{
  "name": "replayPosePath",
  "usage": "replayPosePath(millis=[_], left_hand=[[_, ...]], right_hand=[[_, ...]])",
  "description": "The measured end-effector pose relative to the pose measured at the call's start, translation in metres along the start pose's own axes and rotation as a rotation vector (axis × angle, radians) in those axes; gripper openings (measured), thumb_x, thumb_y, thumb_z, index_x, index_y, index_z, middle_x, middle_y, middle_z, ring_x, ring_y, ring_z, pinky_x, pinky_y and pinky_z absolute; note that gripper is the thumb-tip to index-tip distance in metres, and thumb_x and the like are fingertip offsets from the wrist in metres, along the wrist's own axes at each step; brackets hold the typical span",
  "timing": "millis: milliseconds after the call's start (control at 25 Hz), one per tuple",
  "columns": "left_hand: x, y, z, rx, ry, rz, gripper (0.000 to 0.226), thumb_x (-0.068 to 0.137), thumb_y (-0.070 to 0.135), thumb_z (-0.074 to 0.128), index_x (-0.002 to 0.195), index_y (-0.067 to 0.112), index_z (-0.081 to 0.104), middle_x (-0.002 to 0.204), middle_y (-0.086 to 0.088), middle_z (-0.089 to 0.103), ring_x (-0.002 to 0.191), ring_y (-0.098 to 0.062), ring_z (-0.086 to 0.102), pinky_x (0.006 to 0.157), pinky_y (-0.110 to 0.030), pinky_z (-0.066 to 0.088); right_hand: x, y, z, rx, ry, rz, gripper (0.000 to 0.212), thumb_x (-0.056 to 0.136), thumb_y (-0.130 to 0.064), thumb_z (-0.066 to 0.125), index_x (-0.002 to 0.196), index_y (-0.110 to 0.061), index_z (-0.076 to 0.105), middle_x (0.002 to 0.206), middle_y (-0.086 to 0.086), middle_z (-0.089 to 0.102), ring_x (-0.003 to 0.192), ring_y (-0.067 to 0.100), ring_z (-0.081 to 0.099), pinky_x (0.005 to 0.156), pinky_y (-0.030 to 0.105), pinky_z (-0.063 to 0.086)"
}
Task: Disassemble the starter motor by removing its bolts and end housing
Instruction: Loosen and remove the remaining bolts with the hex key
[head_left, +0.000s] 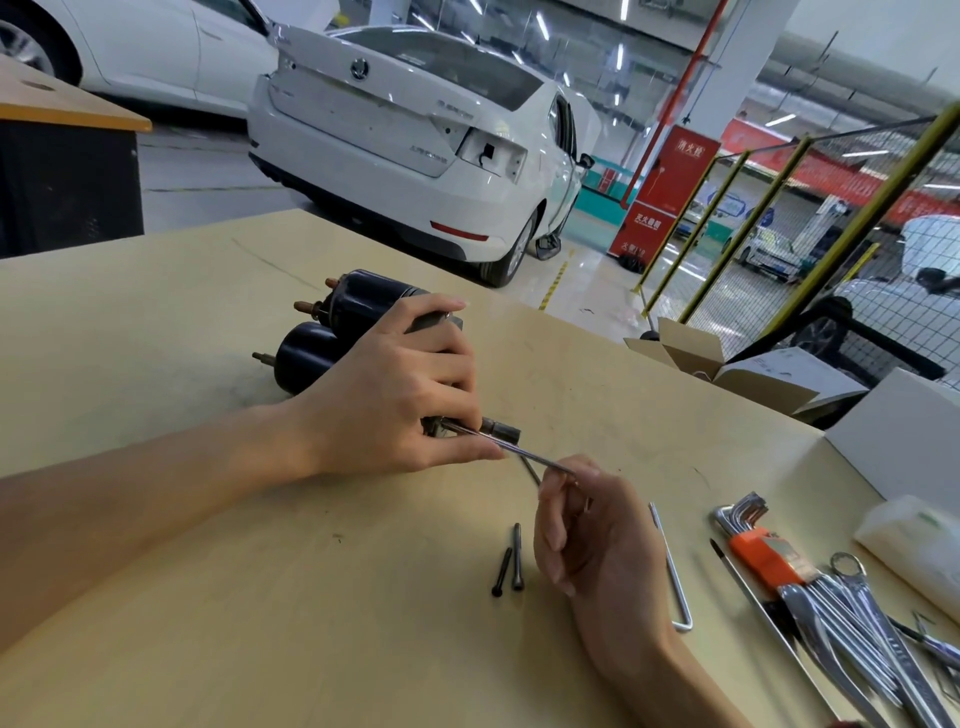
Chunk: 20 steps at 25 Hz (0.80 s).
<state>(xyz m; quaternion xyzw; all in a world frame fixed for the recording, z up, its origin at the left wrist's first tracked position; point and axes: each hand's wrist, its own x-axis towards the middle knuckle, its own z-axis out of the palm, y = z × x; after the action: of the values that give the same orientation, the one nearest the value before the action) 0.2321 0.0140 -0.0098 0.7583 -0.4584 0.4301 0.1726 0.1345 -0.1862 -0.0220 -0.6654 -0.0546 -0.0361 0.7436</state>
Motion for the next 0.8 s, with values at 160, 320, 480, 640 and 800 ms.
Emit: replayPosePath(millis=[160, 320, 480, 640, 800], left_hand=[[0.0017, -0.0004, -0.0019, -0.002, -0.015, -0.010, 0.029, 0.089, 0.045, 0.071, 0.071, 0.022, 0.074, 0.073, 0.012, 0.064, 0.087, -0.011, 0.061, 0.115, -0.045, 0.029], [-0.0006, -0.0007, 0.0002, 0.002, -0.001, 0.004, 0.031, 0.089, 0.047, 0.071, 0.070, 0.021, 0.073, 0.073, 0.012, 0.065, 0.088, -0.012, 0.061, 0.115, -0.045, 0.029], [0.0016, -0.0005, 0.0002, -0.010, 0.010, -0.007, 0.037, 0.091, 0.048, 0.067, 0.068, 0.020, 0.072, 0.072, 0.011, 0.065, 0.087, -0.014, 0.063, 0.115, -0.044, 0.028], [0.0007, -0.0001, 0.0029, 0.000, 0.038, 0.007, 0.036, 0.089, 0.047, 0.070, 0.067, 0.019, 0.070, 0.072, 0.011, 0.065, 0.086, -0.013, 0.062, 0.114, -0.044, 0.030], [0.0002, -0.0019, 0.0033, -0.009, 0.035, -0.008, 0.036, 0.090, 0.048, 0.070, 0.068, 0.020, 0.070, 0.072, 0.011, 0.064, 0.086, -0.014, 0.063, 0.115, -0.044, 0.029]], right_hand=[[-0.0004, -0.0007, -0.0005, 0.015, -0.010, -0.004, 0.027, 0.076, -0.025, 0.040, 0.072, -0.014, 0.065, 0.051, 0.005, 0.040, 0.038, 0.016, 0.033, 0.036, 0.020, 0.023], [-0.0016, -0.0006, -0.0015, -0.107, 0.047, -0.040, 0.037, 0.088, -0.004, 0.035, 0.076, -0.015, 0.068, 0.050, 0.004, 0.040, 0.039, 0.016, 0.034, 0.039, 0.018, 0.023], [-0.0016, 0.0013, -0.0007, -0.147, 0.087, -0.005, 0.035, 0.099, -0.006, 0.035, 0.092, -0.015, 0.067, 0.050, 0.004, 0.042, 0.038, 0.015, 0.035, 0.037, 0.018, 0.023], [0.0009, 0.0016, 0.0005, -0.171, 0.150, 0.057, 0.025, 0.101, -0.012, 0.038, 0.101, -0.014, 0.064, 0.050, 0.002, 0.046, 0.037, 0.013, 0.037, 0.035, 0.019, 0.024], [0.0018, 0.0004, 0.0023, -0.130, 0.157, 0.095, 0.043, 0.102, -0.030, 0.037, 0.075, -0.015, 0.068, 0.050, 0.002, 0.043, 0.037, 0.014, 0.035, 0.035, 0.020, 0.024]])
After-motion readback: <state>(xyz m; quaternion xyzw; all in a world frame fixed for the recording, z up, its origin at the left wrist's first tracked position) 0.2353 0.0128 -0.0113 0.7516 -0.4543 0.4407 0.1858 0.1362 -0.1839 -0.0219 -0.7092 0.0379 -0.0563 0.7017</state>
